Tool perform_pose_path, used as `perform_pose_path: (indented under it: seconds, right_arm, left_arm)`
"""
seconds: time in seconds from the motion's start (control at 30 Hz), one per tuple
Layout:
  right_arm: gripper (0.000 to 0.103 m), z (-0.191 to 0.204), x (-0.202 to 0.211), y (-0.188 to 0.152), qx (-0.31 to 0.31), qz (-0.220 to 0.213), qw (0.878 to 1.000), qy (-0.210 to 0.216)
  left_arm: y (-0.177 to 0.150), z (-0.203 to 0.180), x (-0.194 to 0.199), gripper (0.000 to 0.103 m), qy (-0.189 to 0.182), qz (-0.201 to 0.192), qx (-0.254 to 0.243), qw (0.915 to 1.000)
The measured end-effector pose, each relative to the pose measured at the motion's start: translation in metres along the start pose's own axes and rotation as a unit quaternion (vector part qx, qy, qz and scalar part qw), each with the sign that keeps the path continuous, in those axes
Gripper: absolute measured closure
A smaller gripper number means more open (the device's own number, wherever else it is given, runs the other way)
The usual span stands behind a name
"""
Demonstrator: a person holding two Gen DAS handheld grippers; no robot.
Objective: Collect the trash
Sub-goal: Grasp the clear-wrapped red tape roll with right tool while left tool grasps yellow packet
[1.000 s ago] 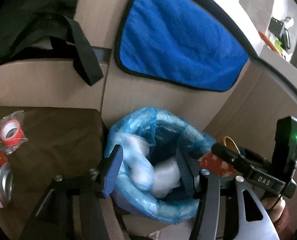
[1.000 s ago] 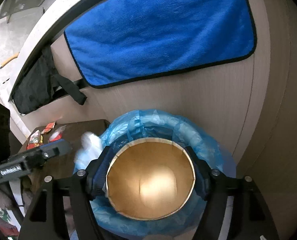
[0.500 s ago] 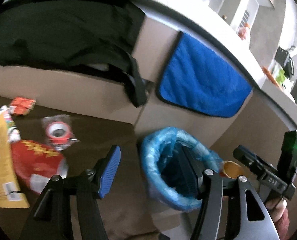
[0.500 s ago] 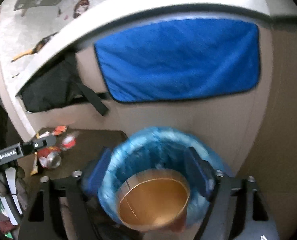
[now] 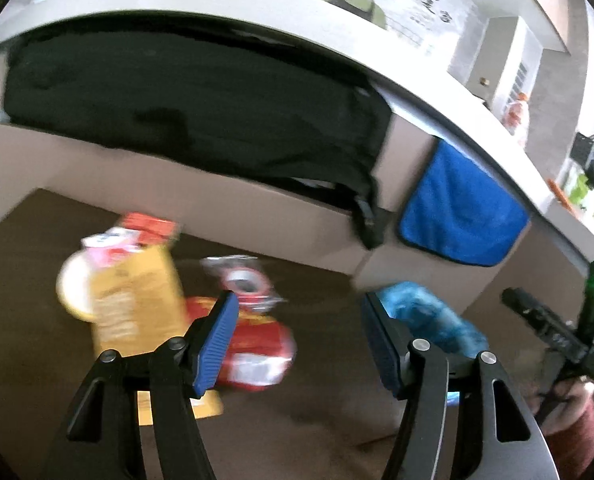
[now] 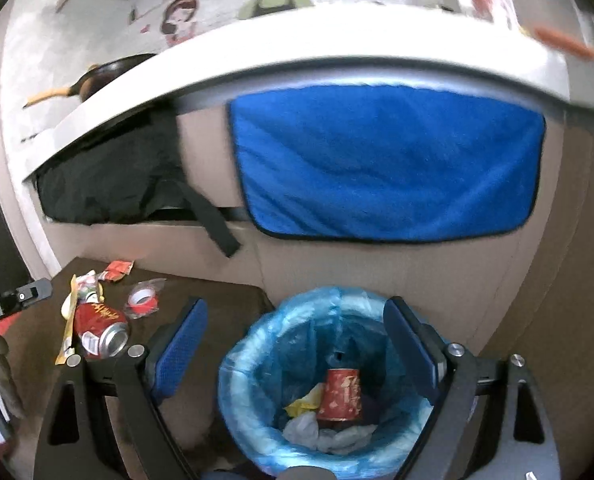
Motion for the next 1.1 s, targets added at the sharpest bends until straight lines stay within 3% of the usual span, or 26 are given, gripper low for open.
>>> perform_pose_path:
  seconds: [0.1,0.27,0.53,0.8,0.9,1.1]
  right_arm:
    - [0.016,0.030,-0.007,0.003,0.022,0.004,1.000,0.014]
    - [0.016,0.089,-0.042,-0.004,0.061,0.065,0.994,0.060]
    - [0.021,0.172,-0.096,-0.020,0.131,0.122,0.973,0.145]
    - [0.026,0.175,-0.171,-0.001,0.109,0.146,0.975,0.130]
    - [0.038,0.166,-0.210,0.000,0.096,0.174,0.971,0.133]
    - [0.038,0.160,-0.269,-0.008,0.061,0.228,0.958,0.165]
  left_arm:
    - [-0.005,0.034,0.011,0.040,0.036,-0.010,0.001,0.9993]
    - [-0.013,0.099,0.023,0.040,0.081,-0.010,0.045,0.9957]
    - [-0.026,0.159,0.021,0.040,0.096,0.004,0.073,0.9927]
    - [-0.031,0.173,0.001,0.040,0.065,0.013,0.079,0.9947]
    - [-0.033,0.175,-0.002,0.040,0.049,0.015,0.087,0.9949]
    - [-0.034,0.173,-0.002,0.039,0.033,0.013,0.082,0.9960]
Point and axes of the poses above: each gripper's, at about its wrist camera, not at the fingertips, and x roughly against the way its jaws point, z to its left, y to its top, the point moved 1 cm from there along -x, roughly the way its jaws point, and after that the axes turned 11 degrees about y, right-handed, at the moved point
